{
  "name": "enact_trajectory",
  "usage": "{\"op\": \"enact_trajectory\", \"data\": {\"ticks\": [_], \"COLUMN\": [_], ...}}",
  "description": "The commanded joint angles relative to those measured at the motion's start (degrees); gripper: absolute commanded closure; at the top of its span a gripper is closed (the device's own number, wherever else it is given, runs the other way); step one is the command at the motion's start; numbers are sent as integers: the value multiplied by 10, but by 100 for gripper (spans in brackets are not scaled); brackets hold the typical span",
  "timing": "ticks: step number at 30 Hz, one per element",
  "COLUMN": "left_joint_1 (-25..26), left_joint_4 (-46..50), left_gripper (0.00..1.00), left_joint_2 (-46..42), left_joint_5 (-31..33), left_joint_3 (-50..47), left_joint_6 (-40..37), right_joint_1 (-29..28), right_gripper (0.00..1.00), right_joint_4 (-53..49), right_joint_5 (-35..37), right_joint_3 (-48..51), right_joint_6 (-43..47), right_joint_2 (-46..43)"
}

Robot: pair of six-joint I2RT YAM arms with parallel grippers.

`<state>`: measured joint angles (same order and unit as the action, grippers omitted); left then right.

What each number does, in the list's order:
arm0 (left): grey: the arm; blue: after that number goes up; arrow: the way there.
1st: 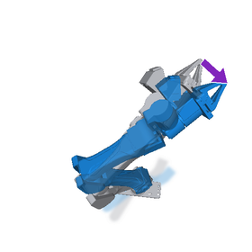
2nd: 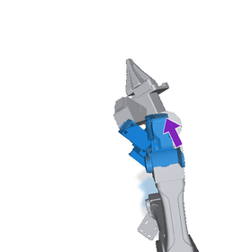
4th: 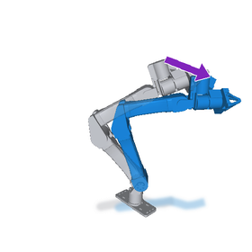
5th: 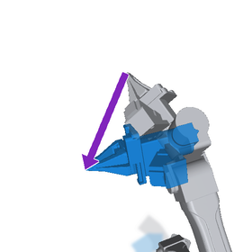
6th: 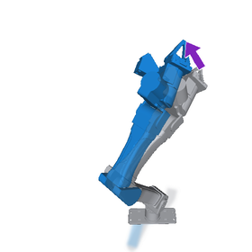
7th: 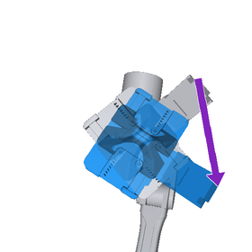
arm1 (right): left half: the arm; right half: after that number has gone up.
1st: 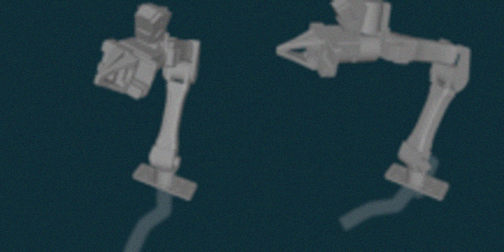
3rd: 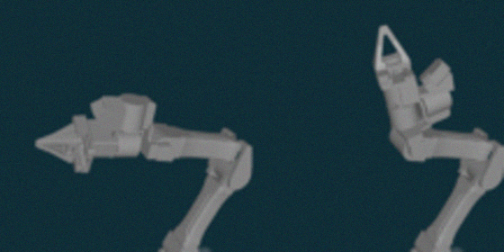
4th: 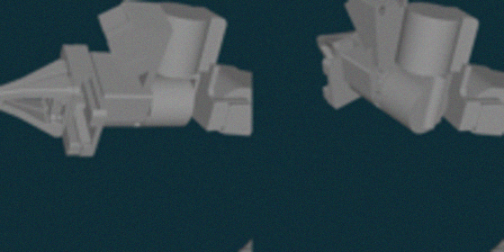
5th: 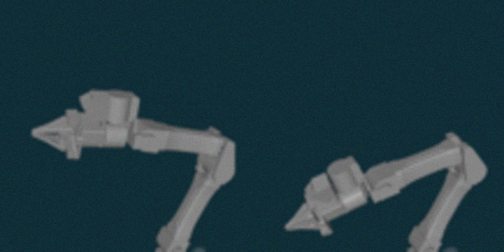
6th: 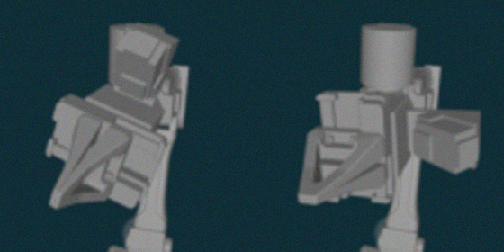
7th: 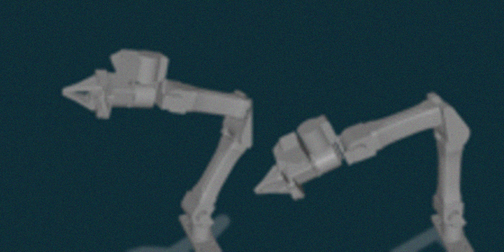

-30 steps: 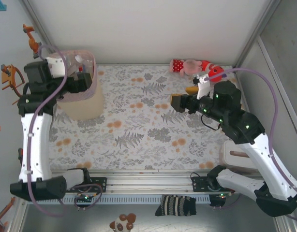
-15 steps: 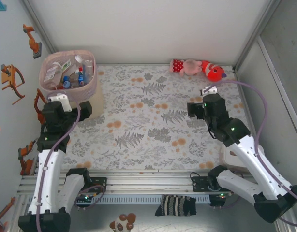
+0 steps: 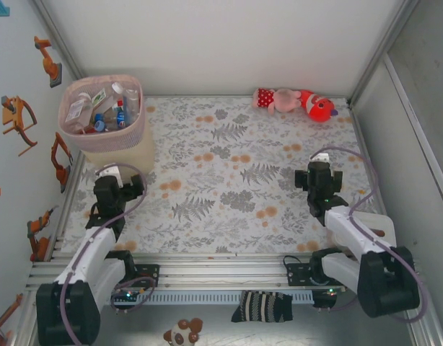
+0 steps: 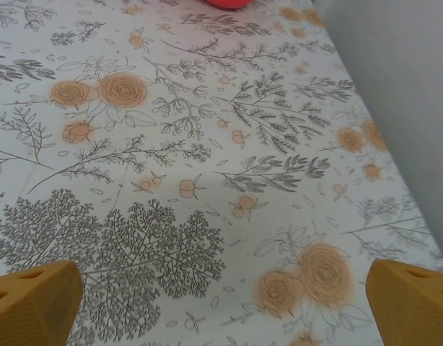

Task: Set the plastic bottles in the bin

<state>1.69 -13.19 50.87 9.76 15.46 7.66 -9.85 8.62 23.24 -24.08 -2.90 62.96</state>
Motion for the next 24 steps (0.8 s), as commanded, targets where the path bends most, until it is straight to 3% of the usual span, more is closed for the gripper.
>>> {"op": "enact_trajectory", "data": {"ticks": [1,6,8,13,16,24], "left_joint_1": [2,-3,-5,-9,-13,-21], "left_joint_4": [-203,-402,-372,-505,-388,-355], "left_gripper": [3,3,3,3,3,3], "left_joint_2": [76,238,276,391,368,376], "left_joint_5": [-16,-84,-83,-129,-161,-143], "left_joint_3": [-10,-9,19,11,51,76], "left_joint_6": [-51,-64,-60,-73,-82,-63], "right_joint_1": [34,89,107,125,125,127], "right_gripper": [1,1,1,2,3,1], "right_joint_4": [199,294,323,394,444,409], "right_joint_5": [-49,-148,-173,-224,-238,-232], "right_joint_3": [23,48,52,45,42,17], "right_joint_6": [8,6,-8,-12,-5,-11], "right_joint_2": [32,86,111,185,249,255]}}
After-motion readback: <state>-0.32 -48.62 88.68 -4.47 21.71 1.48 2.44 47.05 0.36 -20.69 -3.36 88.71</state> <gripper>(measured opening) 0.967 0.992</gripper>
